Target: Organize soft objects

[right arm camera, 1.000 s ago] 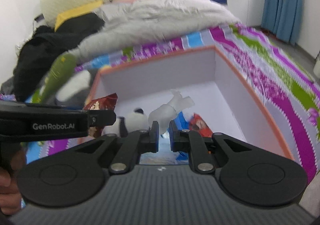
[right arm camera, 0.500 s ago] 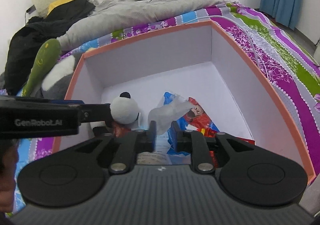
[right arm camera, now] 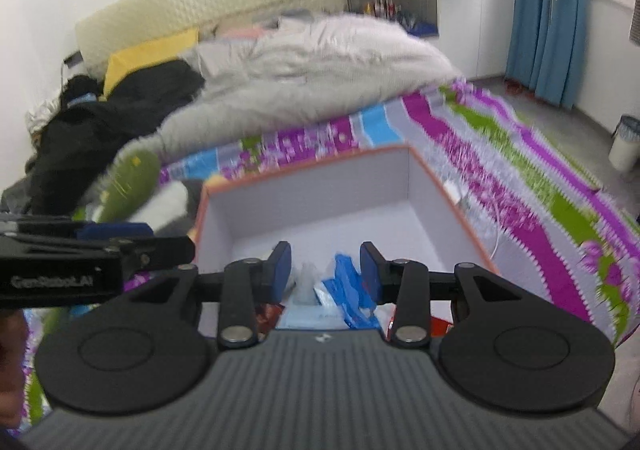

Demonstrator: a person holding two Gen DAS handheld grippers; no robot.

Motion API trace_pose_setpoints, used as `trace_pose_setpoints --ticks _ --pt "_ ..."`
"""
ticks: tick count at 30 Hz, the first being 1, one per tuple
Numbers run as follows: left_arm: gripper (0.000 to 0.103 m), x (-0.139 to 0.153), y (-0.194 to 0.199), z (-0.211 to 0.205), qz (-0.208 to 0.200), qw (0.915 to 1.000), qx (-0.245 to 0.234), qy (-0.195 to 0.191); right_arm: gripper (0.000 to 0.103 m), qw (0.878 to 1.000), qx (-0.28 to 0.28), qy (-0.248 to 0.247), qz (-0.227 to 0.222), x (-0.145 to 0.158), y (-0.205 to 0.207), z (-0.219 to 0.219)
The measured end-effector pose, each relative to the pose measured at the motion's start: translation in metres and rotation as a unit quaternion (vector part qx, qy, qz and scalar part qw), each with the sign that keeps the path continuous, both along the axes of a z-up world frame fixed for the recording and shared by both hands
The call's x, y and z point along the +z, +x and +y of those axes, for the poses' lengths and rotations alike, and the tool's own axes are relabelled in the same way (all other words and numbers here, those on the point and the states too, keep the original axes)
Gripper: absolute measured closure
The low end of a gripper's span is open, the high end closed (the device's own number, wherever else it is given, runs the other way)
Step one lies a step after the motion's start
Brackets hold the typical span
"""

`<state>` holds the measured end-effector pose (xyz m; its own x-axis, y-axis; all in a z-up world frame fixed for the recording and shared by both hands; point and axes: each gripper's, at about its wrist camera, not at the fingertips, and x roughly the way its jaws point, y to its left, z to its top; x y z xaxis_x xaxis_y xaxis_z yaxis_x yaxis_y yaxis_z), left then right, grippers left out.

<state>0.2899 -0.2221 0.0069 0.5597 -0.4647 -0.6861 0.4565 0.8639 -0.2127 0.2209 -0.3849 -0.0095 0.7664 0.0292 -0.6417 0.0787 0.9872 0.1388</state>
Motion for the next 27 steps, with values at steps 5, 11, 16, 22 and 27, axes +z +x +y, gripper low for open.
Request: trace_pose_setpoints --ticks 5,11,16,22,27 --pt "0.049 0.035 -0.038 0.016 -0.032 0.9993 -0.001 -0.018 0.062 0.999 -0.010 -0.002 -0.038 0.035 -0.040 0.005" --pt "0.049 0.070 -0.088 0.036 -0.064 0.9976 0.006 -0.027 0.062 0.997 -0.019 -0.009 -0.081 0.070 -0.079 0.018" --pt "0.049 0.088 -0.126 0.055 -0.083 0.9958 0.016 -0.036 0.062 0.994 -0.024 -0.015 -0.105 0.085 -0.112 0.029" --pt "0.049 0.092 -0.169 0.067 -0.095 0.9946 0.024 -0.035 0.062 0.994 -0.019 -0.006 -0.109 0.082 -0.145 0.041" --pt "0.049 0.087 -0.198 0.073 -0.099 0.9941 0.028 -0.032 0.062 0.994 -0.015 0.001 -0.107 0.074 -0.167 0.049"
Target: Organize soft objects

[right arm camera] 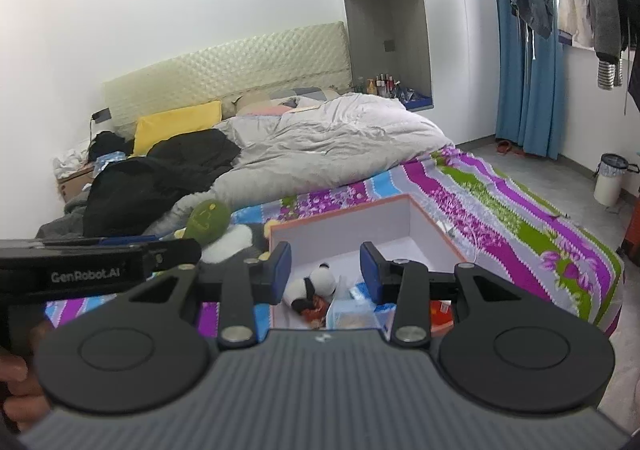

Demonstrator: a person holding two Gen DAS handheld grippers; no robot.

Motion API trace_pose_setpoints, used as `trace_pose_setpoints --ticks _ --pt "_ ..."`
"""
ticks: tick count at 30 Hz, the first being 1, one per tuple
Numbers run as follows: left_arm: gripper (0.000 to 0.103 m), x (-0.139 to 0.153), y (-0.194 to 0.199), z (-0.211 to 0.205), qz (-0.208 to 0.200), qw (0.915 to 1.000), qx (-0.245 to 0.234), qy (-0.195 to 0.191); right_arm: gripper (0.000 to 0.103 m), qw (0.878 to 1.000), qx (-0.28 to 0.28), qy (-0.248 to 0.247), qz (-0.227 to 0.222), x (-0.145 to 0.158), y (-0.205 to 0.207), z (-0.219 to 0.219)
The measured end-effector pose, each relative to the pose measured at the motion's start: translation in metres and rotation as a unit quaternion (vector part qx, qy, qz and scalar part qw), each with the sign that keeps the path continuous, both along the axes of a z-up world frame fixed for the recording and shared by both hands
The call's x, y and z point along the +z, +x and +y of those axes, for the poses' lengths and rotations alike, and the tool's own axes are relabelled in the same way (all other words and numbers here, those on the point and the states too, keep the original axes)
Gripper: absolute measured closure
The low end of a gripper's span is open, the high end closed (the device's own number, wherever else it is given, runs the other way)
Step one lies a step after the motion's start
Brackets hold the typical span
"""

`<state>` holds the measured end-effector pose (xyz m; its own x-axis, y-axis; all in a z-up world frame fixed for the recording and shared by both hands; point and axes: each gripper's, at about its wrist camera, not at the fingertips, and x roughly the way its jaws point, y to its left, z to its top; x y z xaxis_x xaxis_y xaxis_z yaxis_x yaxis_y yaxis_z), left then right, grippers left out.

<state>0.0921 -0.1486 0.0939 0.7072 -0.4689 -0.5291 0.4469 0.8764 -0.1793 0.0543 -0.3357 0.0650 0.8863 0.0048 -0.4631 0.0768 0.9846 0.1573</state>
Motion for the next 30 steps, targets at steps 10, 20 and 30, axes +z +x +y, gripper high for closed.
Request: trace_pose_setpoints --ticks 10,20,30 --pt "0.049 -0.025 -0.038 0.005 0.011 0.9999 0.008 0.010 0.062 1.000 -0.003 0.006 0.008 -0.023 -0.034 0.009" --pt "0.049 -0.045 -0.052 0.006 0.017 0.9996 0.015 0.018 0.062 0.999 -0.015 0.010 0.027 -0.043 -0.050 0.007" --pt "0.008 -0.054 -0.054 0.013 0.025 0.9989 0.032 0.022 0.013 0.999 -0.021 -0.002 0.030 -0.048 -0.049 0.000"
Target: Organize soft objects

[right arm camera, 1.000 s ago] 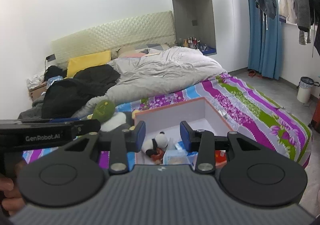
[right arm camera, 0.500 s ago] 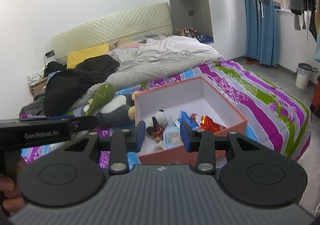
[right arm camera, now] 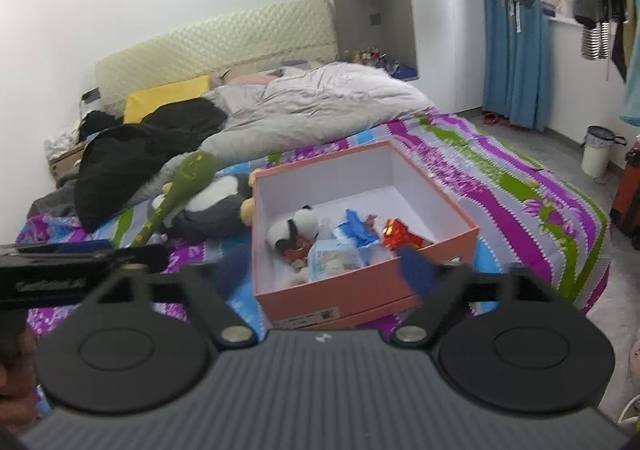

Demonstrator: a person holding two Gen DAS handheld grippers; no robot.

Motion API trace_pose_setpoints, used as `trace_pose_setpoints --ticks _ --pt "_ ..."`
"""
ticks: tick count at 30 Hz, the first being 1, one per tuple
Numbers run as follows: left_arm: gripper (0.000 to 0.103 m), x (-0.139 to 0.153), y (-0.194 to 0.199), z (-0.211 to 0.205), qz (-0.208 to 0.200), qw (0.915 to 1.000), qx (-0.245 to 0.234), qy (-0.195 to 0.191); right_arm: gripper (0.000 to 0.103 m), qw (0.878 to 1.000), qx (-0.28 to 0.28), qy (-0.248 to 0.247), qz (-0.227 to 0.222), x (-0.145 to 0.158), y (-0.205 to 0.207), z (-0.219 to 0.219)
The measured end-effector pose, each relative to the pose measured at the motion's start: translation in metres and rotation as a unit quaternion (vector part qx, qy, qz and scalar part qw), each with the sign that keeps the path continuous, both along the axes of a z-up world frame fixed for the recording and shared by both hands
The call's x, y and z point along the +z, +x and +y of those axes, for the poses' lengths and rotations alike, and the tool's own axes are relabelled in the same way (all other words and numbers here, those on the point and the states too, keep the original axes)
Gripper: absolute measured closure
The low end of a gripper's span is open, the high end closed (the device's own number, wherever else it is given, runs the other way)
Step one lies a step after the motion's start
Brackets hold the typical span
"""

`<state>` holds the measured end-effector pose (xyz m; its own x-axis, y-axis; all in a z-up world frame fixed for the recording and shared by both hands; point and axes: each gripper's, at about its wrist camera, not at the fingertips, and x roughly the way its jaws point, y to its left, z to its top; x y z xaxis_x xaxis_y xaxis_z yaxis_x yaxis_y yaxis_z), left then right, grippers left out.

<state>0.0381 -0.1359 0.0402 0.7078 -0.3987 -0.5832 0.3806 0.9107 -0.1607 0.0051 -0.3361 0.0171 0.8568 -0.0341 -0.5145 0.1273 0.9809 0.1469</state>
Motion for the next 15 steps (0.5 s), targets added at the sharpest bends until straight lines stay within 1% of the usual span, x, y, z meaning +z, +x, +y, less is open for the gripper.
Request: trace_pose_setpoints --ticks 3,6,15 --pt "0.002 0.0012 0.0018 0.0040 0.003 1.0000 0.005 -0.005 0.013 1.000 -0.007 -0.009 0.005 -0.0010 0.0018 -0.0027" --pt "0.000 0.0023 0.0037 0.0054 0.002 0.9999 0.014 0.001 0.013 1.000 -0.008 -0.009 0.007 -0.0019 0.0030 -0.0051" --pt "0.000 0.0034 0.0058 0.0113 0.008 0.9996 0.028 0.005 0.013 1.000 -0.003 -0.010 0.010 -0.0014 0.0036 -0.0012"
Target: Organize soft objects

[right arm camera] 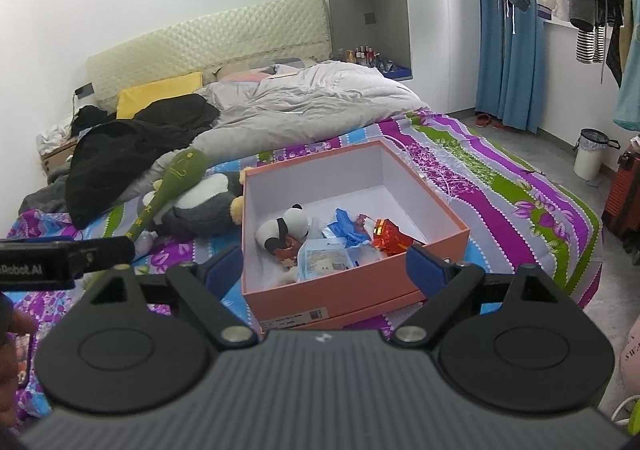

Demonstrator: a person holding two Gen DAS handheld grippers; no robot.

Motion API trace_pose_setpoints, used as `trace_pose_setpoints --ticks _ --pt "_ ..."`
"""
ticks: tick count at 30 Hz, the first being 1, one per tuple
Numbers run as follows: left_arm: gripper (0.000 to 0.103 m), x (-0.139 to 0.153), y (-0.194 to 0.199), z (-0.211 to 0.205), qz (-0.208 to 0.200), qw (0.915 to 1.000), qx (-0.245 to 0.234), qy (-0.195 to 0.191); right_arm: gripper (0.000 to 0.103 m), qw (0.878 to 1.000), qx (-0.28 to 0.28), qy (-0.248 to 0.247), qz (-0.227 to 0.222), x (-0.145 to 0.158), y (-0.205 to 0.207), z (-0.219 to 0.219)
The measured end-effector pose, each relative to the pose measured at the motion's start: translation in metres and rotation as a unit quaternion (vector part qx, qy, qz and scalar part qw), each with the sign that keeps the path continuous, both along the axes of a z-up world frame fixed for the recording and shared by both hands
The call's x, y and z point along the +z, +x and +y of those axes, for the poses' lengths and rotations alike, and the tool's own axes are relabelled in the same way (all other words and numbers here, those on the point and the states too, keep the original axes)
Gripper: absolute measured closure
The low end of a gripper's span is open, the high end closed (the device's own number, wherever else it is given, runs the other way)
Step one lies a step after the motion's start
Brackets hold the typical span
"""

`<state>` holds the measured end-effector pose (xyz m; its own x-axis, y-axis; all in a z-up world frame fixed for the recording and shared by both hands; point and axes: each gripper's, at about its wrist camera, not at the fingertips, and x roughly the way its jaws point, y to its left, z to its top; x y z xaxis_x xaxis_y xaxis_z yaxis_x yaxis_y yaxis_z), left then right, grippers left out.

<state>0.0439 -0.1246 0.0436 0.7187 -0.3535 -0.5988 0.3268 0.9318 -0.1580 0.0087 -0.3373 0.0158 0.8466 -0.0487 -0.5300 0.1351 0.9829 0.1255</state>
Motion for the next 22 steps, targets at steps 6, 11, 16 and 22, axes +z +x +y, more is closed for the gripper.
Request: trace_pose_setpoints --ticks 6,11,16,22 --pt "0.000 -0.0009 0.0016 -0.0009 0.006 1.0000 0.004 0.006 0.013 1.000 0.001 0.002 -0.001 0.0000 -0.0006 0.0002" --pt "0.000 -0.0006 0.0008 -0.0019 0.004 1.0000 0.003 0.007 0.013 1.000 0.002 0.002 0.000 0.0000 -0.0007 0.0006" --pt "0.000 -0.0012 0.0004 -0.0029 0.002 1.0000 0.001 0.006 0.013 1.000 0.000 0.002 -0.001 -0.0003 -0.0009 0.0002" --pt "0.000 -0.0011 0.0017 -0.0014 0.003 1.0000 0.003 0.004 0.013 1.000 0.002 0.003 0.001 -0.0022 -0.0008 0.0004"
